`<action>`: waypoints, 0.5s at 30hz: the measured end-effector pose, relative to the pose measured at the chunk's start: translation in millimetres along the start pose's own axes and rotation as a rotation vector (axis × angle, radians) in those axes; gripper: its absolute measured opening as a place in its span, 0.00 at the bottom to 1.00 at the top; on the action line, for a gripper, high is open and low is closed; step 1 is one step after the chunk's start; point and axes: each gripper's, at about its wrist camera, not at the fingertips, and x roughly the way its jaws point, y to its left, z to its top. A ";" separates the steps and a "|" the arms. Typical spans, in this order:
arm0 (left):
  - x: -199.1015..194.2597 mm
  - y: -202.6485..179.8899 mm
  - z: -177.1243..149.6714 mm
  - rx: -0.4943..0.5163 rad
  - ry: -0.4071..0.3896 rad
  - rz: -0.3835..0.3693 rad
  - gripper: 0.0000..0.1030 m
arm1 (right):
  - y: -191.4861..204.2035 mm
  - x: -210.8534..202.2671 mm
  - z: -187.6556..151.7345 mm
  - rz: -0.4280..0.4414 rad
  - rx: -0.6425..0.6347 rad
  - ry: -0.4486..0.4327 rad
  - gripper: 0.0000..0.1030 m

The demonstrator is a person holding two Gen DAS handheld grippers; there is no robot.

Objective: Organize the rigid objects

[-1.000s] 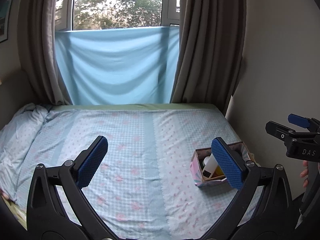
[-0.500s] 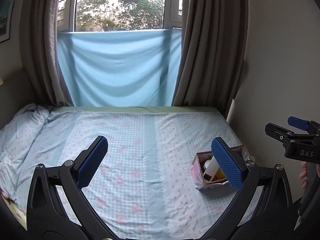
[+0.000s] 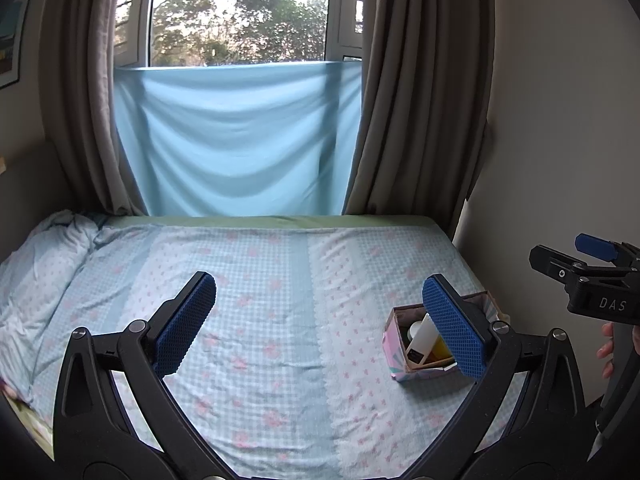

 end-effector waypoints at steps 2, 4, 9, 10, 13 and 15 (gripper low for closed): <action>-0.6 -0.2 0.5 0.000 -0.002 0.000 1.00 | 0.1 -0.3 0.1 0.000 0.000 0.000 1.00; -0.7 -0.2 0.7 0.000 -0.004 -0.001 1.00 | 0.3 -0.4 0.0 -0.002 0.000 0.000 1.00; -1.4 -0.8 -0.2 0.001 -0.007 0.000 1.00 | 0.6 -1.7 -1.4 -0.012 -0.007 -0.005 1.00; -1.4 -0.9 -0.1 0.001 -0.007 0.002 1.00 | 0.7 -2.1 -1.7 -0.013 -0.006 -0.005 1.00; -2.0 -1.7 -0.9 0.005 -0.009 0.005 1.00 | 0.5 -2.0 -1.6 -0.014 -0.007 -0.005 1.00; -2.1 -2.8 -1.1 0.008 -0.010 0.007 1.00 | 0.5 -2.1 -1.7 -0.011 -0.006 -0.005 1.00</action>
